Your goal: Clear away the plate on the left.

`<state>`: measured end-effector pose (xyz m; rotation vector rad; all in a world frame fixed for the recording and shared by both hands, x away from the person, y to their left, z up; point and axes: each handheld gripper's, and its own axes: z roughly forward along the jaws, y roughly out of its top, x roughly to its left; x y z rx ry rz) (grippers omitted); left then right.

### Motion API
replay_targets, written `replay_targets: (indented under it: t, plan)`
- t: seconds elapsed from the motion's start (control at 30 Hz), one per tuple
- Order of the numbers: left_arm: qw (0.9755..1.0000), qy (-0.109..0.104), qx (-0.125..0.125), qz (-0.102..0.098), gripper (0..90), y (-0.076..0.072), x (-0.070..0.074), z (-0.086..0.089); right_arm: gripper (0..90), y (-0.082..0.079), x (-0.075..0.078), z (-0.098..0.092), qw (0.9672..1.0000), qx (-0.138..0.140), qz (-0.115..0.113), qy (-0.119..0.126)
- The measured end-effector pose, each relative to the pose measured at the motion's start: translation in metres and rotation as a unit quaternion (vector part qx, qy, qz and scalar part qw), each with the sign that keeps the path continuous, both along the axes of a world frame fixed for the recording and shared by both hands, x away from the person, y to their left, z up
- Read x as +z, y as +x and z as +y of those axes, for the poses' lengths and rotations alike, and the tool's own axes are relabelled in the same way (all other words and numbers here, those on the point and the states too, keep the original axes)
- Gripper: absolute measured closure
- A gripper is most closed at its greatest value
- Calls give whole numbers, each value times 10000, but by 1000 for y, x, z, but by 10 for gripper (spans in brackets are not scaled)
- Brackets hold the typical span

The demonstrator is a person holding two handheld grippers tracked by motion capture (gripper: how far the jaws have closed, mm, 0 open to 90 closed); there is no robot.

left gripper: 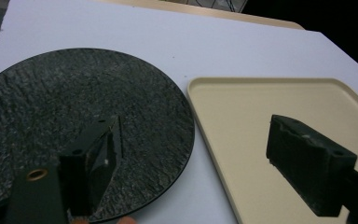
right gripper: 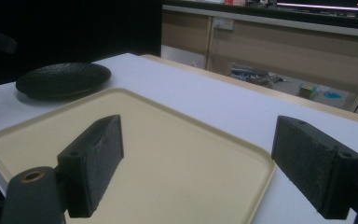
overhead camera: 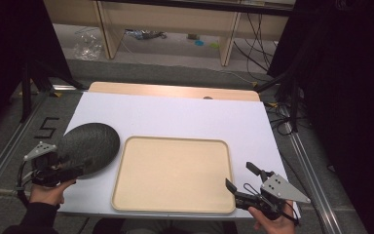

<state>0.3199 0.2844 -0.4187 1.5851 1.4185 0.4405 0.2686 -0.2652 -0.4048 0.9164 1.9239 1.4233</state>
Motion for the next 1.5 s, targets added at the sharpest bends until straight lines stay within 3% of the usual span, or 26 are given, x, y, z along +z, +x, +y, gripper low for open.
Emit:
replay_targets:
  t: [0.23, 0.3, 0.33, 0.37, 0.47, 0.53, 0.73, 0.87, 0.93, 1.0, 1.27, 1.43, 1.5]
  plan:
    - [9990, -241, 352, 161, 190, 5, -4, 15, 178, 0, -1, 1, 10000, 0, -66, 50]
    - [9952, -643, 646, 359, 194, 7, -8, 25, 178, 1, -1, 2, 9999, 46, -87, 90]
    - [9952, -643, 646, 359, 193, 7, -8, 25, 178, 1, -1, 2, 9999, 45, -84, 82]
    - [9935, -717, 812, 335, 194, 8, -12, 32, 178, 1, -1, 1, 10000, 39, -63, 51]
    - [9906, -694, 1044, 543, 194, 9, -14, 40, 178, 0, -1, 2, 10000, 37, -59, 50]
    - [9891, -769, 1118, 572, 196, 10, -18, 45, 178, 0, -1, 1, 10000, 35, -52, 41]
    - [9823, -895, 1349, 939, 207, 15, -27, 55, 178, 0, -1, 2, 10000, 46, -37, 21]
    - [9725, -1337, 1448, 1242, 211, 18, -38, 64, 178, 0, -1, 2, 10000, 59, -36, 24]
    - [9657, -1575, 1560, 1355, 221, 19, -42, 68, 178, 0, -1, 2, 10000, 74, -47, 20]
    - [9618, -1708, 1618, 1400, 231, 19, -44, 70, 178, 0, -1, 3, 10000, 78, -36, 42]
    - [9598, -1748, 1538, 1569, 234, 24, -49, 69, 179, 0, -1, 4, 9999, 100, -61, 37]
    - [9524, -1919, 1662, 1687, 240, 25, -55, 75, 180, 1, -1, 3, 9998, 164, -126, 12]
    - [9530, -1910, 1625, 1700, 245, 26, -56, 76, 181, 1, -1, 4, 9998, 160, -66, 18]
